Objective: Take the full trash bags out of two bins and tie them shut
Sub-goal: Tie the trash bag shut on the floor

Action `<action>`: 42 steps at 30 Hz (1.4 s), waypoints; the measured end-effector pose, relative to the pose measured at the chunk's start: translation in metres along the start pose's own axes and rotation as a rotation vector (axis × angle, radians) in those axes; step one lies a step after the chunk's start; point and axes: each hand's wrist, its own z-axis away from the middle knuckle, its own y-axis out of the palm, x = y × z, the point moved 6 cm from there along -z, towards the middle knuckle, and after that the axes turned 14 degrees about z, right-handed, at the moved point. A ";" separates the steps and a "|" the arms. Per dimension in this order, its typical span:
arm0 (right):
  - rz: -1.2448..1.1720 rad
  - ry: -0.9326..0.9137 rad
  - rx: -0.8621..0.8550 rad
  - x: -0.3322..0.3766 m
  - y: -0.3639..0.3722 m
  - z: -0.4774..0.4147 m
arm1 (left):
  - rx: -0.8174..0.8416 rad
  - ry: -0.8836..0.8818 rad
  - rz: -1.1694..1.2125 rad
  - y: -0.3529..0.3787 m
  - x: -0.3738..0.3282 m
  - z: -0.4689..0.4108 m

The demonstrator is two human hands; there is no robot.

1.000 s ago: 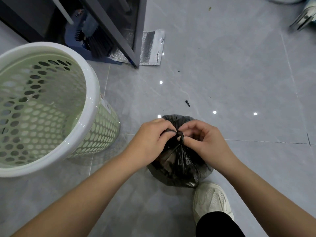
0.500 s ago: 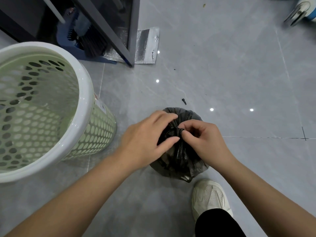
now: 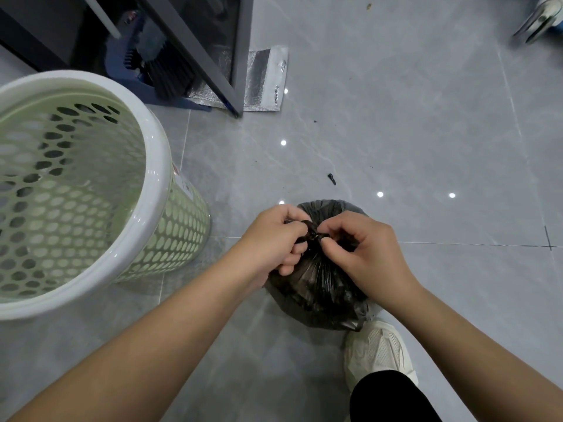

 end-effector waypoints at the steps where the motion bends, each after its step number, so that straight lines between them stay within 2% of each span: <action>1: -0.008 0.005 0.004 0.000 0.000 0.000 | 0.019 0.042 0.006 0.000 -0.004 0.001; 3: -0.071 0.064 0.030 -0.003 0.000 -0.002 | 0.035 0.275 -0.179 -0.002 -0.014 0.008; 5: -0.182 0.146 0.068 -0.009 -0.001 -0.004 | 0.026 0.658 -0.643 -0.003 -0.028 0.022; 7: -0.292 0.204 0.101 -0.013 -0.001 -0.006 | 0.041 0.881 -0.988 -0.002 -0.032 0.036; 10: -0.414 0.252 0.151 -0.014 0.001 -0.006 | 0.065 1.000 -1.211 0.001 -0.030 0.040; 16: -0.478 0.307 0.300 -0.009 0.008 -0.003 | 0.097 1.111 -1.278 0.007 -0.033 0.038; 18: -0.450 0.258 0.295 -0.006 0.008 -0.003 | 0.076 1.015 -1.207 0.003 -0.032 0.035; 20: -0.325 0.169 0.229 -0.001 0.005 -0.002 | 0.017 0.811 -1.043 -0.002 -0.031 0.027; 23: -0.085 0.014 0.076 0.008 0.001 0.002 | -0.069 0.322 -0.589 -0.008 -0.021 0.013; 26: 0.062 -0.117 -0.099 0.014 -0.003 0.006 | 0.043 -0.199 -0.052 -0.004 -0.001 0.010; 28: 0.099 -0.179 -0.200 0.016 -0.006 0.008 | 0.145 -0.393 0.166 0.002 0.004 0.016; 29: 0.096 -0.190 -0.234 0.016 -0.007 0.009 | 0.165 -0.429 0.219 0.005 0.002 0.018; 30: 0.083 -0.189 -0.252 0.015 -0.009 0.009 | 0.159 -0.403 0.200 0.006 0.000 0.019; 31: 0.061 -0.173 -0.255 0.014 -0.011 0.008 | 0.133 -0.287 0.091 0.004 -0.004 0.017; 32: 0.034 -0.147 -0.245 0.012 -0.013 0.007 | 0.079 -0.099 -0.080 0.000 -0.012 0.016; 34: -0.002 -0.087 -0.220 0.008 -0.016 0.004 | -0.034 0.401 -0.450 -0.006 -0.034 0.023; 35: -0.019 -0.060 -0.207 0.007 -0.017 0.003 | -0.031 0.633 -0.604 -0.004 -0.043 0.031; 36: -0.050 -0.032 -0.191 0.005 -0.017 0.001 | 0.008 0.792 -0.748 -0.002 -0.045 0.039; 37: -0.091 -0.001 -0.171 0.004 -0.017 0.000 | 0.044 0.880 -0.892 0.000 -0.043 0.043; 39: -0.171 0.056 -0.117 0.003 -0.015 -0.001 | 0.064 0.917 -1.098 0.002 -0.036 0.043; 42: -0.202 0.063 -0.043 0.006 -0.011 0.000 | 0.064 0.899 -1.064 0.002 -0.035 0.038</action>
